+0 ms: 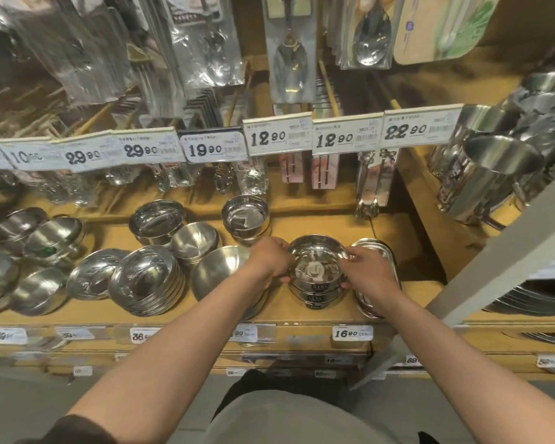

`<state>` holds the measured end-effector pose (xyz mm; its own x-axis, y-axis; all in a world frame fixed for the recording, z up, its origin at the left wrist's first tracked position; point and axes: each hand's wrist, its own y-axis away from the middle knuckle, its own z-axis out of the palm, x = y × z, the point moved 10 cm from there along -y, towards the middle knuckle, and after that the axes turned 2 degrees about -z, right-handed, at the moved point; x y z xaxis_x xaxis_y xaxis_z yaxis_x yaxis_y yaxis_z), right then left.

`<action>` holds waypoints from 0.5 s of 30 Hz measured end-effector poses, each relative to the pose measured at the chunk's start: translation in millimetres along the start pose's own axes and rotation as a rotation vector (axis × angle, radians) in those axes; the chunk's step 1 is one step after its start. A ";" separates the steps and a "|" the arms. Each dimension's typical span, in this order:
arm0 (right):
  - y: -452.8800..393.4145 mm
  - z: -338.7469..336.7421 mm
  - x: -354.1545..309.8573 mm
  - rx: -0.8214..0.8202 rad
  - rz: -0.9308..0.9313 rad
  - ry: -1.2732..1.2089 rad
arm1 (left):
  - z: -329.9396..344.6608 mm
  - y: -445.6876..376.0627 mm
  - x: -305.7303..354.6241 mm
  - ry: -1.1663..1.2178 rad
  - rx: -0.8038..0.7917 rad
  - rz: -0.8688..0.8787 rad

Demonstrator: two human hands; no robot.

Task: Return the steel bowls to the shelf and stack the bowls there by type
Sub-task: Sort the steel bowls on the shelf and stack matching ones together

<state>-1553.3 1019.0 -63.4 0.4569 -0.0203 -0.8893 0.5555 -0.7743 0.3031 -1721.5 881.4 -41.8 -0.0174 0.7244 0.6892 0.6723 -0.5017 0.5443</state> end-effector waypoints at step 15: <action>3.9 -2.5 -5.8 0.023 0.000 0.165 | -1.7 1.3 10.5 -0.134 -0.055 0.093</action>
<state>-1552.1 1017.7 -56.3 0.5662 0.0822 -0.8202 0.5404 -0.7884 0.2940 -1722.0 887.5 -33.0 0.1447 0.7285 0.6696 0.6246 -0.5921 0.5092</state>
